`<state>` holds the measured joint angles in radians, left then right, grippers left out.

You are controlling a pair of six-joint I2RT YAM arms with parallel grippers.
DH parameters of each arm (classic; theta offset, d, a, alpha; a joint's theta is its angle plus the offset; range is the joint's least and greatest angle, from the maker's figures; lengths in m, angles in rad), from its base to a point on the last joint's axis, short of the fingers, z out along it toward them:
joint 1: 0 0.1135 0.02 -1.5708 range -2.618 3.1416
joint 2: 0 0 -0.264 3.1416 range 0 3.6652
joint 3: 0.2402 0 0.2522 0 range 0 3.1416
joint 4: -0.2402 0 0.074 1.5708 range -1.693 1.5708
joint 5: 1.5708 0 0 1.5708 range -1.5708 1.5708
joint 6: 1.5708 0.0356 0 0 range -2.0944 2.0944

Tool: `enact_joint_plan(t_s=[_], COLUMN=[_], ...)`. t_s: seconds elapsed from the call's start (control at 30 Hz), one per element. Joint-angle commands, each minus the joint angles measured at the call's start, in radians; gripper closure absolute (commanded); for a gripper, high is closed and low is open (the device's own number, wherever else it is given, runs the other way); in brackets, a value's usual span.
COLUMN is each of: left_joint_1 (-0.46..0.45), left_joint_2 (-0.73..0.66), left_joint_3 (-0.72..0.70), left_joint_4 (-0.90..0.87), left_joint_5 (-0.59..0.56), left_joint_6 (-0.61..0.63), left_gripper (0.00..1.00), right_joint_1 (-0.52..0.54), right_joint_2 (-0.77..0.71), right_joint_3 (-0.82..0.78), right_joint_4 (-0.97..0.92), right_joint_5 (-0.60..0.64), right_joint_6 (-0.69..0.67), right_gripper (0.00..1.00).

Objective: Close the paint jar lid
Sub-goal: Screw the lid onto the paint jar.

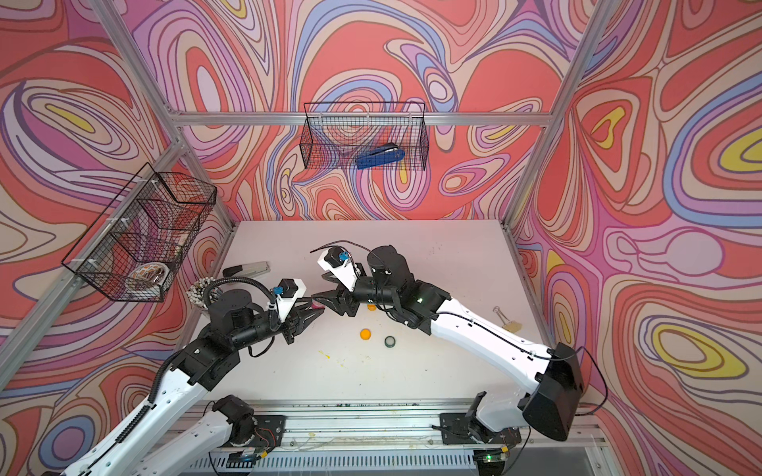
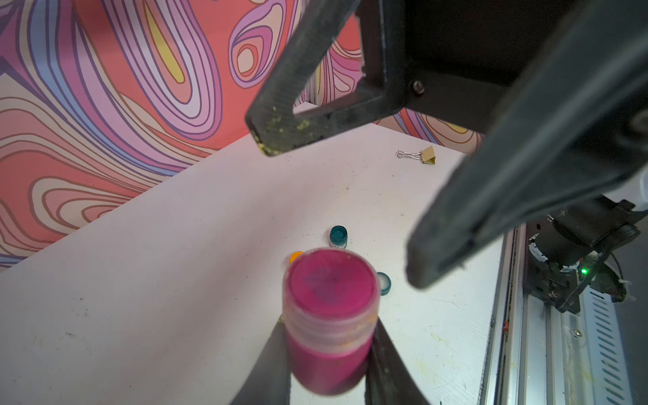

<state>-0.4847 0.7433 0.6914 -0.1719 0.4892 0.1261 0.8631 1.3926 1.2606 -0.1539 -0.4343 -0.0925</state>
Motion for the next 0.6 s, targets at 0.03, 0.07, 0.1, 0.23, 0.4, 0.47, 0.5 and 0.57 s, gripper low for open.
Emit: enact_joint_plan(t_s=[0.03, 0.07, 0.1, 0.23, 0.4, 0.47, 0.5, 0.57], left_joint_1=[0.0, -0.002, -0.001, -0.001, -0.001, 0.0, -0.001, -0.002], left_joint_2=[-0.024, -0.027, -0.03, -0.037, -0.042, -0.044, -0.045, -0.047], left_joint_3=[-0.016, -0.017, -0.018, -0.022, -0.023, -0.024, -0.024, -0.024], left_joint_4=[0.033, 0.034, 0.035, 0.043, 0.045, 0.046, 0.046, 0.049], left_joint_5=[0.001, -0.001, -0.004, -0.013, -0.023, -0.027, -0.03, -0.038], left_joint_6=[0.002, 0.002, 0.004, 0.006, 0.007, 0.008, 0.008, 0.009], left_gripper=[0.72, 0.72, 0.72, 0.72, 0.72, 0.72, 0.72, 0.72], right_joint_1=[-0.005, -0.007, -0.006, -0.009, -0.01, -0.01, -0.01, -0.009], right_joint_2=[0.031, 0.035, 0.038, 0.046, 0.045, 0.047, 0.047, 0.053], right_joint_3=[0.018, 0.018, 0.018, 0.015, 0.013, 0.013, 0.013, 0.014], right_joint_4=[-0.038, -0.039, -0.039, -0.041, -0.035, -0.033, -0.033, -0.038], right_joint_5=[-0.049, -0.053, -0.06, -0.061, -0.071, -0.076, -0.078, -0.088], right_joint_6=[-0.008, -0.005, -0.002, 0.007, 0.016, 0.018, 0.02, 0.019], right_gripper=[0.43, 0.43, 0.43, 0.45, 0.5, 0.53, 0.54, 0.55])
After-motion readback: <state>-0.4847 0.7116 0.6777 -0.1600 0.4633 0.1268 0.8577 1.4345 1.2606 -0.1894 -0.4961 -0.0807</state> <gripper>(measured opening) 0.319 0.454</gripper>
